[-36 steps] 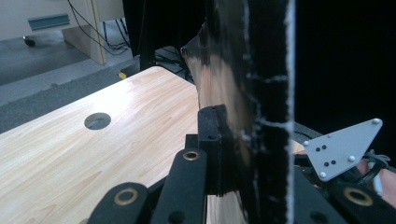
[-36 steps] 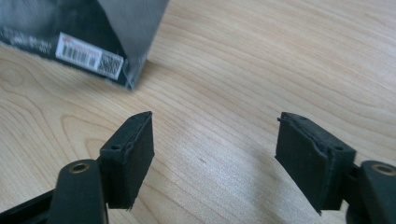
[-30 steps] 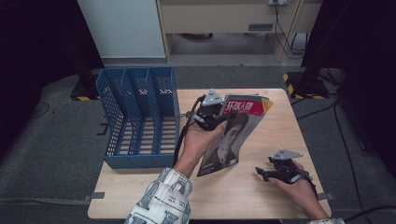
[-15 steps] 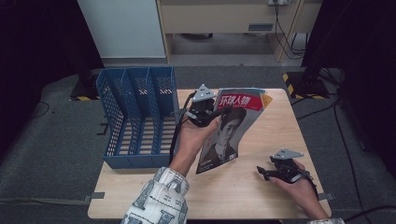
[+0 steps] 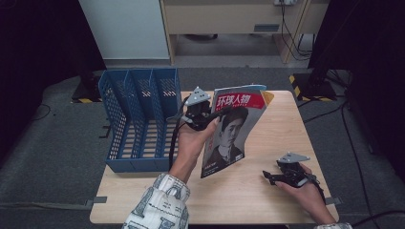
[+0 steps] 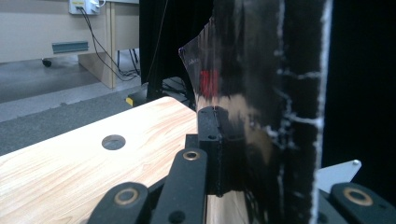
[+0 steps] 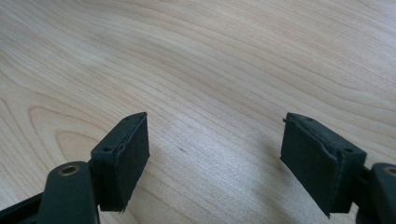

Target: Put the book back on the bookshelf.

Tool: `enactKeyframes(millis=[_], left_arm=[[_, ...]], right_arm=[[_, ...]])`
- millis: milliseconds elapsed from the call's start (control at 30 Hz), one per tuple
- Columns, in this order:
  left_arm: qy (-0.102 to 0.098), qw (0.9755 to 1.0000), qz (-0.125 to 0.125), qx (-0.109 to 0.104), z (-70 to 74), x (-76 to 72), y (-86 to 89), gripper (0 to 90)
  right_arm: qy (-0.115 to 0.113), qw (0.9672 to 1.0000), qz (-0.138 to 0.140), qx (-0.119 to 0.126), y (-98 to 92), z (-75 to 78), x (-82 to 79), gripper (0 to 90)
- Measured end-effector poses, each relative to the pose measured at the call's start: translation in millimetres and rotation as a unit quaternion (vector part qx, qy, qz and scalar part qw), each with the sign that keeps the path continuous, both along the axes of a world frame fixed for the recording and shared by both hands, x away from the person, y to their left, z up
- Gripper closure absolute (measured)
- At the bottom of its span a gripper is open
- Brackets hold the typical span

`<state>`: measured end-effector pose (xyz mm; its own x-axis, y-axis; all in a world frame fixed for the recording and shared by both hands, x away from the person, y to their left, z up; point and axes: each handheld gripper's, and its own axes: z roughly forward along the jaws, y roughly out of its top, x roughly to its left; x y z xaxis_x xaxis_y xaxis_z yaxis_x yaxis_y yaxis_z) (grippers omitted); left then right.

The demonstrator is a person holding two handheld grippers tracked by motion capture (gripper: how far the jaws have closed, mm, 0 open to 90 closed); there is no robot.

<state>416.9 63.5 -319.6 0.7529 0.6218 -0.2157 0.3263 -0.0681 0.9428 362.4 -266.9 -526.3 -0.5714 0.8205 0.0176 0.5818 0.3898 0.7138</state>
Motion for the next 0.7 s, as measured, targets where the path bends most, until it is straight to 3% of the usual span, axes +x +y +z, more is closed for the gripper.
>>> enactKeyframes(millis=[700], left_arm=[[0.0,0.9999,0.016,-0.003,-0.3,-2.1,13.6,86.5]], right_arm=[[0.009,1.0,0.001,-0.003,1.8,-5.7,0.5,16.9]])
